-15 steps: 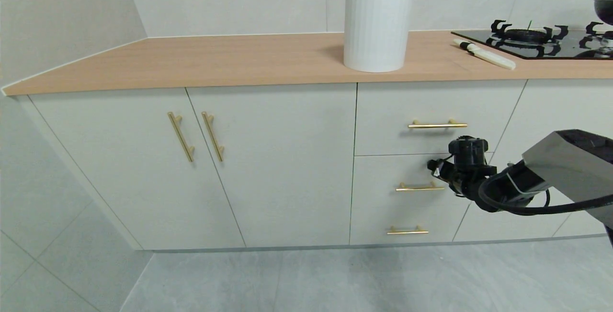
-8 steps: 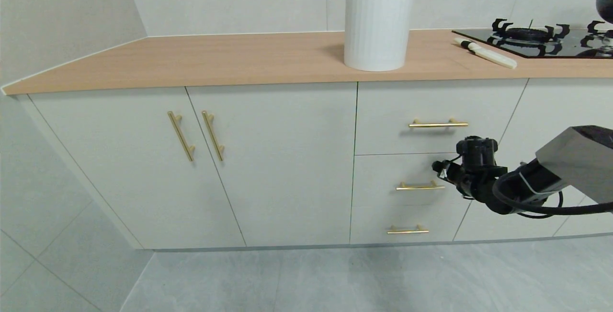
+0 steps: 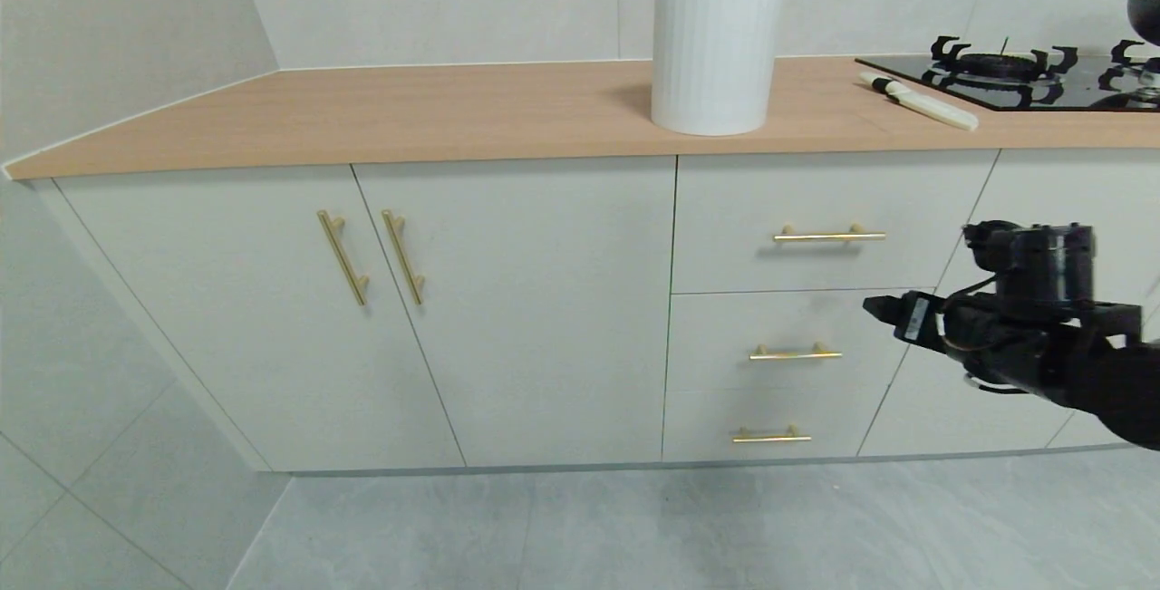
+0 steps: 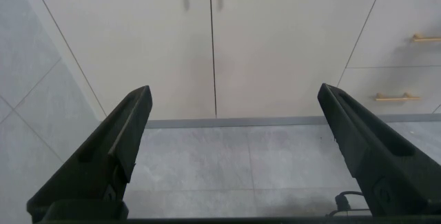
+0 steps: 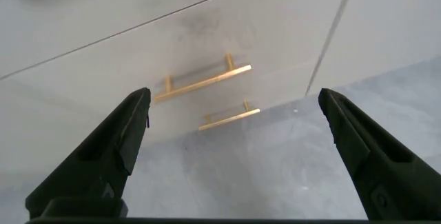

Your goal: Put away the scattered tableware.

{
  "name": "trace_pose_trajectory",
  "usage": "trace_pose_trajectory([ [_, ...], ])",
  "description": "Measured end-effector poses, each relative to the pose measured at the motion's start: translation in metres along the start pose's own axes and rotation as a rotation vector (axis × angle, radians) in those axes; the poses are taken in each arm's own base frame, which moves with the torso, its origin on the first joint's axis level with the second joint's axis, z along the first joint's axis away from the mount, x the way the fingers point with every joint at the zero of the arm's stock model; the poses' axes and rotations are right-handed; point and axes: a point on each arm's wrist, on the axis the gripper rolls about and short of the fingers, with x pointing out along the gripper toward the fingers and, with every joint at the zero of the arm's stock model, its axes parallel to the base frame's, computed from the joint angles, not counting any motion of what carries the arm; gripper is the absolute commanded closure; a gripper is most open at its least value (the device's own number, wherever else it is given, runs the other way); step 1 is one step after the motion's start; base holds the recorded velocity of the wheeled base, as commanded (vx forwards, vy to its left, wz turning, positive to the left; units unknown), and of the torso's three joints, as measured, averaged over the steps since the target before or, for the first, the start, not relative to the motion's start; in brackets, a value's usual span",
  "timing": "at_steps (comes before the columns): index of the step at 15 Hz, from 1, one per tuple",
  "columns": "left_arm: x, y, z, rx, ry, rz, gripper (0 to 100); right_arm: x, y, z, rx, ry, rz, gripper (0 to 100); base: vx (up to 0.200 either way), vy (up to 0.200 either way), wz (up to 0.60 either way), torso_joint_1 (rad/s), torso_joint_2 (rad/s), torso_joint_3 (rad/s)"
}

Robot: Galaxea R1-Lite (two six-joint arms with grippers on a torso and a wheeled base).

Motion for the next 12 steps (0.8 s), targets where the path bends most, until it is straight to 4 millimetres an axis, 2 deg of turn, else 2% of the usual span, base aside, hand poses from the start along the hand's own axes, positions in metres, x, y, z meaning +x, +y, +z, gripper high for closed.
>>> trace_pose_trajectory([
  [2,0.000,0.000,0.000,0.000,0.000,0.000,0,-0.055,-0.010,0.006,-0.043,-0.060,0.033,0,0.000,0.000,0.00,0.000,0.00,0.000],
  [6,0.000,0.000,0.000,0.000,0.000,0.000,0,-0.154,-0.039,0.005,-0.131,-0.188,0.046,0,0.000,0.000,0.00,0.000,0.00,0.000],
  [8,0.000,0.000,0.000,0.000,0.000,0.000,0,-0.206,-0.061,-0.008,-0.174,-0.218,0.036,0,0.000,0.000,0.00,0.000,0.00,0.000],
  [10,0.000,0.000,0.000,0.000,0.000,0.000,0,-0.247,-0.081,-0.026,-0.212,-0.227,0.020,0,0.000,0.000,0.00,0.000,0.00,0.000],
  [12,0.000,0.000,0.000,0.000,0.000,0.000,0,-0.281,-0.099,-0.047,-0.239,-0.257,-0.017,0,0.000,0.000,0.00,0.000,0.00,0.000],
])
